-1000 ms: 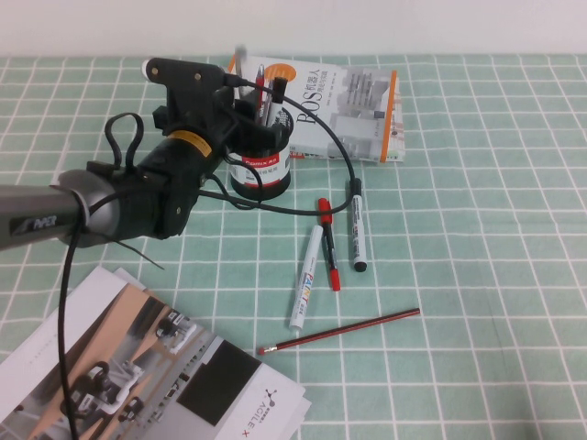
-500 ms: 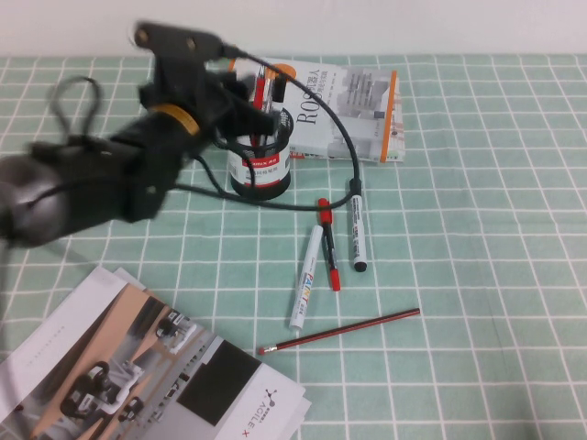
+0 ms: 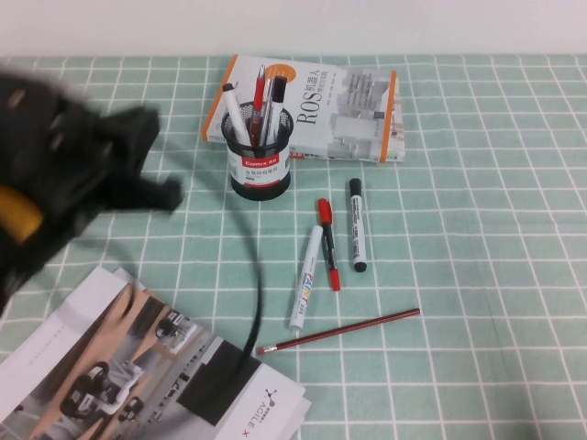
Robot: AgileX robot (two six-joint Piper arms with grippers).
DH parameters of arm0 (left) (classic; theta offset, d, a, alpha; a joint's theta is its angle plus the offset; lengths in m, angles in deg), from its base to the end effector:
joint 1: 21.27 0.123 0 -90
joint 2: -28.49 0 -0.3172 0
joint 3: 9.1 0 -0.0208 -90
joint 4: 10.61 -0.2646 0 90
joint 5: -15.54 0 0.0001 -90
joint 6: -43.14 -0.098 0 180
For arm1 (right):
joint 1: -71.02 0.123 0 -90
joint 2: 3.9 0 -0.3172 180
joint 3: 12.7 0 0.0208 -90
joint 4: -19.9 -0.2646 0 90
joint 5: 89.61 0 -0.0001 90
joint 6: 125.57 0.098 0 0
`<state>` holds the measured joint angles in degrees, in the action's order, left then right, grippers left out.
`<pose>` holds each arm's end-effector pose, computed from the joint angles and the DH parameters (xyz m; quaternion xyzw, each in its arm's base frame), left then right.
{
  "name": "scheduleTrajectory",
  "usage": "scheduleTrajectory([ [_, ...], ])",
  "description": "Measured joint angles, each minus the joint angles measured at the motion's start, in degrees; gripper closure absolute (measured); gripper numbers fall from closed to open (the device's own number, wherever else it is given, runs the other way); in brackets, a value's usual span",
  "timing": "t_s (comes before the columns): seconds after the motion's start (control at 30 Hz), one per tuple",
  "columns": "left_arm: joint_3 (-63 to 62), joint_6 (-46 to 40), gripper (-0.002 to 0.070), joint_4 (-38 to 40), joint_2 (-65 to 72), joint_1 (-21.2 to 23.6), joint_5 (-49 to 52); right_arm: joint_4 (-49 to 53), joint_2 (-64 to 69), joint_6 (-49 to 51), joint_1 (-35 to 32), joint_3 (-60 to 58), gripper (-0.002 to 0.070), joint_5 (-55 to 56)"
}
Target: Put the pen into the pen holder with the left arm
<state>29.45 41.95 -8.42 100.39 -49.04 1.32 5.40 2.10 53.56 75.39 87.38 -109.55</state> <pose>0.2252 -0.1176 0.3408 0.1697 0.7249 -0.1621 0.6476 0.0404 0.0115 0.1699 0.0325 0.7938 0.1241 0.5945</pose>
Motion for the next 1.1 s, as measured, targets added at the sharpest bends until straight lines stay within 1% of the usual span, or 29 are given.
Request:
scheduleTrajectory([
  [0.2,11.4,1.2,0.0675,0.0,-10.8,-0.2,2.4,0.0,0.0,0.0,0.0,0.0,0.0696,0.0],
  [0.37,16.7,2.4,0.0675,0.0,-13.3,-0.4,2.6,0.0,0.0,0.0,0.0,0.0,0.0696,0.0],
  [0.6,22.3,3.1,0.0675,0.1,-16.2,-0.4,-5.6,0.0,0.0,0.0,0.0,0.0,0.0696,0.0],
  [0.73,26.1,2.8,0.0675,0.0,-19.5,-0.4,-6.6,0.0,0.0,0.0,0.0,0.0,0.0696,0.0],
  [0.83,28.6,1.6,0.0675,0.0,-24.8,-0.4,-6.0,0.0,0.0,0.0,0.0,0.0,0.0696,0.0],
  [0.93,30.9,-1.5,0.0675,0.0,-32.3,-0.2,-5.7,0.0,0.0,0.0,0.0,0.0,0.0696,0.0],
  [1.03,32.9,-3.2,0.0675,0.0,-41.0,1.7,-4.1,0.0,0.0,0.0,0.0,0.0,0.0696,0.0],
  [1.1,34.5,-3.8,0.0675,-0.3,-46.4,4.1,-2.3,0.0,0.0,0.0,0.0,0.0,0.0696,0.0],
])
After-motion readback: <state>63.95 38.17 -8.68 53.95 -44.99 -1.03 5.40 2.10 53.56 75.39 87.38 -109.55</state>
